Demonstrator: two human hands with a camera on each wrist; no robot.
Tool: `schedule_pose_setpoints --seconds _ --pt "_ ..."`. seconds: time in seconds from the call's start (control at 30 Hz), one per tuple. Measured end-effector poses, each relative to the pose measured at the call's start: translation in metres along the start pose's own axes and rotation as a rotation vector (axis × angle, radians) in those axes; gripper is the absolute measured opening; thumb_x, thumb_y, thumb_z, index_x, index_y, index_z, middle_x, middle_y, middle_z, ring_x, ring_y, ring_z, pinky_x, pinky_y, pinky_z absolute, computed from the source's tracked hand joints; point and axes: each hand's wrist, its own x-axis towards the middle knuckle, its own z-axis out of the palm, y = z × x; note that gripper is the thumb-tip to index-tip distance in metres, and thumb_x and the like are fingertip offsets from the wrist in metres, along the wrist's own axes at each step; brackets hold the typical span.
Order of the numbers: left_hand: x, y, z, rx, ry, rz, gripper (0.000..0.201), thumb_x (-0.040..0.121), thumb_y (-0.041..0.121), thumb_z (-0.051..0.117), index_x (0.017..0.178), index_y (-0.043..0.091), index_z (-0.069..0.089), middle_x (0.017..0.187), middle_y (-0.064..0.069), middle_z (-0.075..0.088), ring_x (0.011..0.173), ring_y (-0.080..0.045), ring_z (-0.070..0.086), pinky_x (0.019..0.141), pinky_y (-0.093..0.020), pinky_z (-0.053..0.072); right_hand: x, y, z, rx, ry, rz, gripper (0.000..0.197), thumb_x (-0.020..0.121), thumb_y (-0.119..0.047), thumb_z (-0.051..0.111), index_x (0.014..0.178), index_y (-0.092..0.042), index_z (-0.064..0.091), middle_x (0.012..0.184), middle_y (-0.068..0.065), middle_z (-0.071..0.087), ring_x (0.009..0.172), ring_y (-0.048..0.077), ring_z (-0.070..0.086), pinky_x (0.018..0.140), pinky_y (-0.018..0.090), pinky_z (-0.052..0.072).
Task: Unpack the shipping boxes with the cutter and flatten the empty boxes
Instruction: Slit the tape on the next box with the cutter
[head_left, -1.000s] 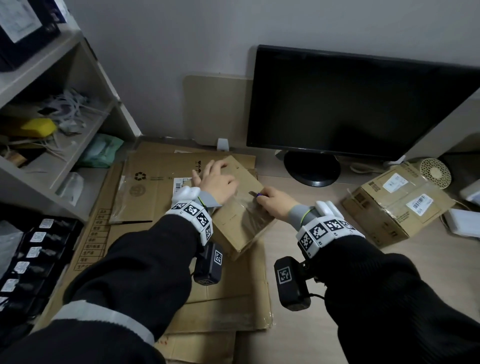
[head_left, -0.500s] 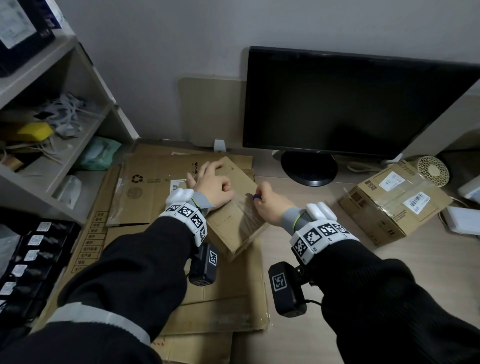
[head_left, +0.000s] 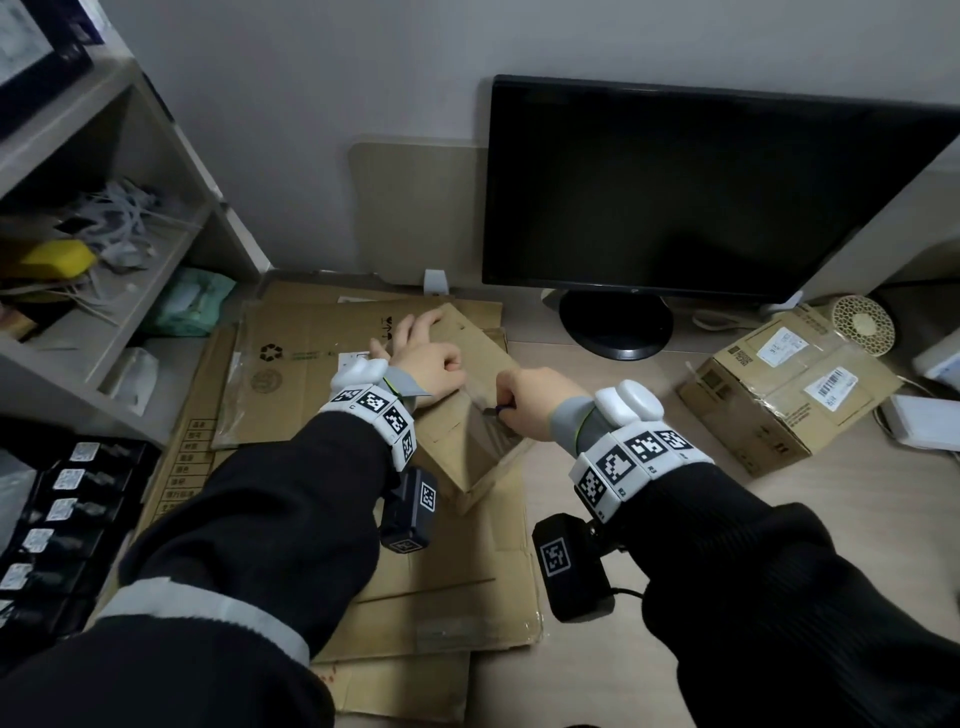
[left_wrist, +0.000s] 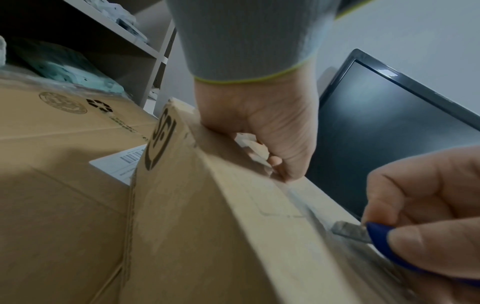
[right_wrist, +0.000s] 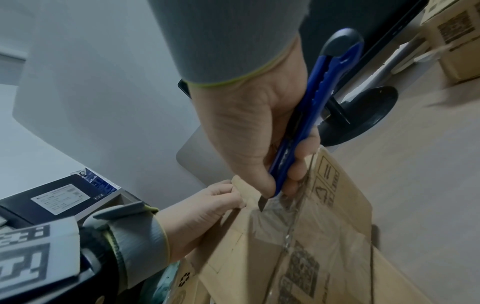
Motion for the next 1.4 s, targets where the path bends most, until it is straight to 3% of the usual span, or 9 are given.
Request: schedule_pose_setpoints --seconds 0.17,0.47,0.6,0.77,0.93,1.03,1.1,1.2,1.4 --pt "-0.001 0.001 0.001 -0.009 0.007 0.0 0.018 0.077 0.022 0.057 0.061 0.02 0.05 0.156 0.012 0.013 0.145 -0.022 -0.002 0.11 -0.063 -0.008 -0.004 0.003 -0.004 -0.033 -0.02 -0.007 0.014 0.091 -0.019 0.053 0.102 -0.015 0.06 0.107 0.01 0.064 0.097 0.03 0.06 0.079 0.033 0.05" --pt "0.002 -0.002 0.001 -0.023 0.013 -0.004 0.021 0.076 0.024 0.059 0.058 0.021 0.049 0.154 0.014 0.015 0.144 -0.021 0.0 0.109 -0.063 -0.008 -0.017 0.005 -0.007 -0.091 -0.095 0.025 0.018 0.094 -0.015 0.05 0.108 -0.01 0.06 0.107 0.009 0.065 0.091 0.027 0.058 0.067 0.027 0.04" --pt "0.002 -0.002 0.0 -0.016 0.008 -0.003 0.021 0.077 0.024 0.059 0.059 0.021 0.049 0.155 0.014 0.015 0.145 -0.022 0.0 0.109 -0.062 -0.008 -0.023 0.012 -0.014 -0.092 -0.176 0.066 0.022 0.091 -0.012 0.051 0.105 -0.006 0.066 0.094 0.007 0.072 0.072 0.02 0.058 0.053 0.023 0.043" --pt "-0.001 -0.001 -0.001 -0.011 0.014 0.009 0.019 0.078 0.024 0.057 0.061 0.021 0.049 0.156 0.014 0.012 0.146 -0.022 -0.003 0.11 -0.063 -0.01 -0.011 0.016 -0.016 0.101 0.134 0.131 0.032 0.092 -0.032 0.049 0.118 -0.014 0.056 0.116 0.008 0.059 0.105 0.028 0.056 0.079 0.03 0.043" --pt "-0.015 -0.003 0.003 0.06 0.104 0.113 0.025 0.086 0.041 0.059 0.063 0.032 0.05 0.159 0.011 0.014 0.148 -0.02 -0.003 0.111 -0.063 -0.011 0.004 0.011 0.014 0.092 0.057 0.149 0.043 0.095 -0.035 0.046 0.133 -0.017 0.046 0.128 0.013 0.041 0.107 0.035 0.056 0.085 0.033 0.043" --pt "-0.026 0.004 0.013 0.176 0.145 0.207 0.021 0.091 0.05 0.048 0.086 0.035 0.062 0.157 0.011 0.02 0.148 -0.016 -0.002 0.108 -0.064 -0.014 0.009 0.018 0.018 0.08 0.031 0.155 0.039 0.093 -0.026 0.048 0.13 -0.014 0.045 0.126 0.015 0.043 0.106 0.036 0.055 0.085 0.034 0.045" --pt "-0.029 0.005 0.022 0.256 0.17 0.205 0.031 0.094 0.049 0.04 0.102 0.032 0.065 0.153 0.01 0.027 0.147 -0.015 0.005 0.108 -0.065 -0.013 0.01 0.019 0.018 0.078 0.024 0.144 0.036 0.091 -0.022 0.049 0.126 -0.013 0.048 0.123 0.016 0.045 0.105 0.036 0.055 0.086 0.035 0.046" --pt "-0.026 0.008 0.025 0.281 0.198 0.178 0.036 0.094 0.041 0.036 0.108 0.028 0.066 0.143 0.006 0.036 0.14 -0.015 0.019 0.111 -0.066 -0.006 0.012 0.019 0.019 0.06 0.025 0.129 0.035 0.092 -0.023 0.049 0.126 -0.013 0.049 0.121 0.015 0.045 0.103 0.036 0.056 0.083 0.034 0.046" --pt "-0.028 0.005 0.027 0.194 0.356 0.259 0.04 0.093 0.031 0.034 0.08 0.017 0.069 0.095 0.003 0.052 0.108 -0.019 0.047 0.113 -0.063 -0.003 0.014 0.026 0.023 0.046 0.044 0.126 0.045 0.094 -0.025 0.049 0.137 -0.016 0.039 0.127 0.014 0.041 0.101 0.035 0.057 0.073 0.029 0.04"
